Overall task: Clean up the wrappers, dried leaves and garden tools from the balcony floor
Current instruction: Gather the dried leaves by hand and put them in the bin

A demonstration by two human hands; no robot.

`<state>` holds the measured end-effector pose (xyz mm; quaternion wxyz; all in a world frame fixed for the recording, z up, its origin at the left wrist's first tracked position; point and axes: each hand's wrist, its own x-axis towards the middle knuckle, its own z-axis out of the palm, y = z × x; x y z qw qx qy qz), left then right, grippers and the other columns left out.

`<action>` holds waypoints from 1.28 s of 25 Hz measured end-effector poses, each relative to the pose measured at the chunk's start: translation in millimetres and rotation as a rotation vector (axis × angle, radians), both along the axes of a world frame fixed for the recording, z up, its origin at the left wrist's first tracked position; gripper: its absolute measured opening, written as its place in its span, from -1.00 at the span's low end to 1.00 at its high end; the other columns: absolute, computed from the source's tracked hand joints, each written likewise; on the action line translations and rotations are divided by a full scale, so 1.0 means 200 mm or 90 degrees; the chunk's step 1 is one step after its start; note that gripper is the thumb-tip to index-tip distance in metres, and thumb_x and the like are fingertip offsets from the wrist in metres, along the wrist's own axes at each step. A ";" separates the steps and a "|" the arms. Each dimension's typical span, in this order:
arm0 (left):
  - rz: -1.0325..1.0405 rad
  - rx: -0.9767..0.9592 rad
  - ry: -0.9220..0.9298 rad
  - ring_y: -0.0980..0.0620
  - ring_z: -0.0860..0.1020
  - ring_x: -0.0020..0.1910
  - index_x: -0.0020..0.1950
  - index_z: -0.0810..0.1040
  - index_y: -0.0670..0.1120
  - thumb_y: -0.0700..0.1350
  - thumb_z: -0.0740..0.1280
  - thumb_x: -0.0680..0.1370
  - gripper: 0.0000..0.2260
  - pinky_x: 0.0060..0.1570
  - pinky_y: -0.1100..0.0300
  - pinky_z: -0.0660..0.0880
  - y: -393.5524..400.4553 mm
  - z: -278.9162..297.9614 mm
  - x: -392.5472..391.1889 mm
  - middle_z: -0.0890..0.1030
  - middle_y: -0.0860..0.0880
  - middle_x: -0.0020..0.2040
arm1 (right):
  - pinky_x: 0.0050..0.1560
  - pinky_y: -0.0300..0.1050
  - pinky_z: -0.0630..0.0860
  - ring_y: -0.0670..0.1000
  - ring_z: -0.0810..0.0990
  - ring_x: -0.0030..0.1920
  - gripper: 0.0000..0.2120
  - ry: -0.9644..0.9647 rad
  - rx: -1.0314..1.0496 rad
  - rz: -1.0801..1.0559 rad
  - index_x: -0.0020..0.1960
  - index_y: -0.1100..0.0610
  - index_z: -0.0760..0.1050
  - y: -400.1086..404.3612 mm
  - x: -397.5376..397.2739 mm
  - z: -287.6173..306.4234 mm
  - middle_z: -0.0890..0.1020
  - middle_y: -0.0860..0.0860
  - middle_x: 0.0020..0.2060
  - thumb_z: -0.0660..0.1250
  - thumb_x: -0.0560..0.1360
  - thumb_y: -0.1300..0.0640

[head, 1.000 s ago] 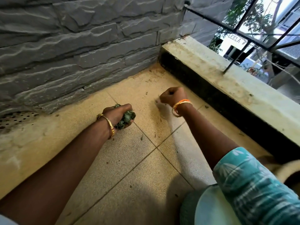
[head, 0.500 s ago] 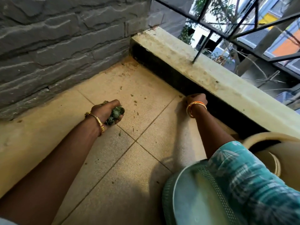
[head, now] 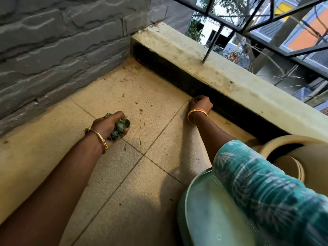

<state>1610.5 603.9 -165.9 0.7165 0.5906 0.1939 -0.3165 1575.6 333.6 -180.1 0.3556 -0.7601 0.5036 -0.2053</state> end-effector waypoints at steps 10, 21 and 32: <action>0.044 -0.032 0.140 0.09 0.49 -0.59 -0.20 0.43 -0.16 -0.21 0.29 0.53 -0.88 -0.56 0.34 0.45 0.07 0.41 -0.16 0.50 -0.12 -0.32 | -0.29 -0.29 0.58 -0.03 0.56 -0.24 -0.84 -0.204 0.732 0.038 -0.11 0.27 0.45 0.27 -0.21 0.60 0.56 0.13 -0.23 0.13 0.59 0.31; 0.130 0.134 0.126 0.05 0.49 -0.58 -0.36 0.54 -0.15 -0.29 0.32 0.52 -0.76 -0.54 0.32 0.43 0.37 2.22 -0.72 0.52 -0.03 -0.53 | -0.37 -0.28 0.51 -0.09 0.52 -0.35 -0.96 -0.058 0.715 0.348 -0.11 0.19 0.55 0.76 -0.68 2.32 0.54 0.05 -0.33 0.33 0.50 0.28; 0.357 0.055 0.165 0.02 0.50 -0.55 -0.39 0.59 -0.12 -0.15 0.43 0.45 -0.79 -0.51 0.32 0.42 0.61 3.19 -1.67 0.55 -0.07 -0.48 | -0.45 -0.33 0.35 -0.07 0.51 -0.47 -0.60 -0.032 0.952 0.310 -0.39 0.15 0.49 1.11 -1.25 3.40 0.54 0.00 -0.50 0.06 0.56 0.20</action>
